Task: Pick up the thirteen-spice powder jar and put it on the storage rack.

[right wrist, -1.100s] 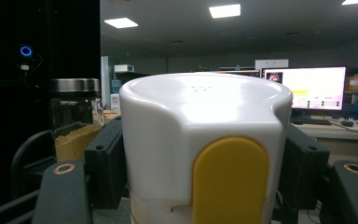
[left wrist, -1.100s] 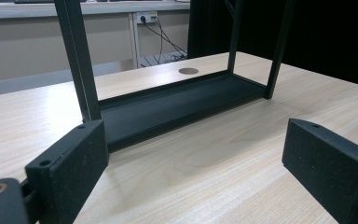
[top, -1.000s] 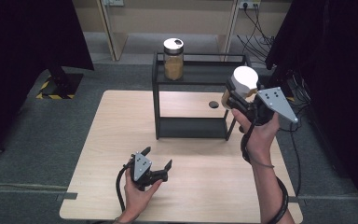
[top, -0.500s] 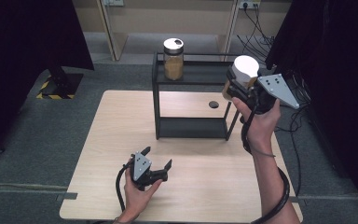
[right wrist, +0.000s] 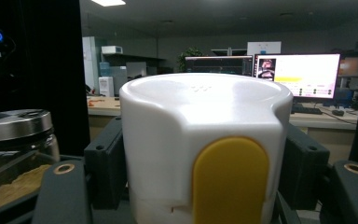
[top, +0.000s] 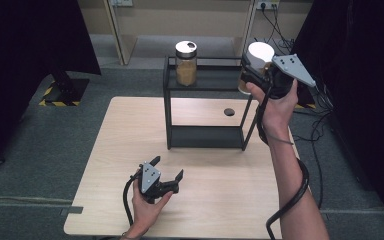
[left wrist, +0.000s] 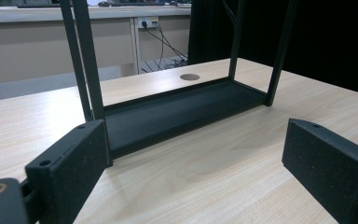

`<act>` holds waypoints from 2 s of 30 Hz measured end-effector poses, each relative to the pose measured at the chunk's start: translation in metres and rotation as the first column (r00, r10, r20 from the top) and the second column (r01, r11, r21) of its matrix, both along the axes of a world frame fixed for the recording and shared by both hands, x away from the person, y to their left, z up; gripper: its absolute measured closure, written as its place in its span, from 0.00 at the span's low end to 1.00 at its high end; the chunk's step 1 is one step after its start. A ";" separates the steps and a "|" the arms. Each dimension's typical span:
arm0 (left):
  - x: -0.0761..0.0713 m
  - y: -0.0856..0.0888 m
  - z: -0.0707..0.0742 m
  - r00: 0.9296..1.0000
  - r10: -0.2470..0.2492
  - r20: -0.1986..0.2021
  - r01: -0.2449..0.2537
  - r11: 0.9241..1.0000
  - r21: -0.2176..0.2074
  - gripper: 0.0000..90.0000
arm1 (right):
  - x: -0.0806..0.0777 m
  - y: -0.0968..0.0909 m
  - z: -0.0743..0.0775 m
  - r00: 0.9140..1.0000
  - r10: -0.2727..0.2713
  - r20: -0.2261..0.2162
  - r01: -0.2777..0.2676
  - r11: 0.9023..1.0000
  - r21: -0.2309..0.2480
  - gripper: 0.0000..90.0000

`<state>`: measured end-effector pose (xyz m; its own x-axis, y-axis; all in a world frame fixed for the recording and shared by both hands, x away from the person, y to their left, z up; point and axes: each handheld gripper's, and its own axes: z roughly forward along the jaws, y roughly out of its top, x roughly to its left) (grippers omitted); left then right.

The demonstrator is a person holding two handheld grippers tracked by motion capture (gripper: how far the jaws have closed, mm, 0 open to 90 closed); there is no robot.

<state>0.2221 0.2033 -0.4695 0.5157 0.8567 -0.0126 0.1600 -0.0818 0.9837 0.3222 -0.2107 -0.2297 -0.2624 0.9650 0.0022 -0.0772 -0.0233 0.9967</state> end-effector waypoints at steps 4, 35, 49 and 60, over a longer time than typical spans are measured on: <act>0.000 0.000 0.000 1.000 -0.003 0.001 0.003 1.000 -0.001 0.07 | 0.011 0.003 0.006 1.000 -0.014 -0.022 0.014 1.000 -0.005 0.34; 0.002 -0.001 -0.001 1.000 -0.015 -0.006 0.015 1.000 -0.008 0.07 | 0.047 0.012 0.009 0.995 -0.070 -0.075 0.069 0.997 -0.019 0.34; 0.005 0.001 -0.003 1.000 -0.010 -0.018 0.010 1.000 -0.014 0.07 | 0.046 0.015 0.004 0.995 -0.078 -0.055 0.077 0.997 -0.027 0.34; 0.005 0.003 -0.002 1.000 -0.003 -0.016 0.003 1.000 -0.020 0.07 | 0.048 0.014 0.000 0.995 -0.072 -0.066 0.071 0.997 -0.018 0.33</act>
<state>0.2271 0.2060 -0.4714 0.5180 0.8545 -0.0375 0.1752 -0.0631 0.9825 0.3700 -0.1971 -0.2299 -0.1922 0.9814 0.0018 -0.0116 -0.0041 0.9999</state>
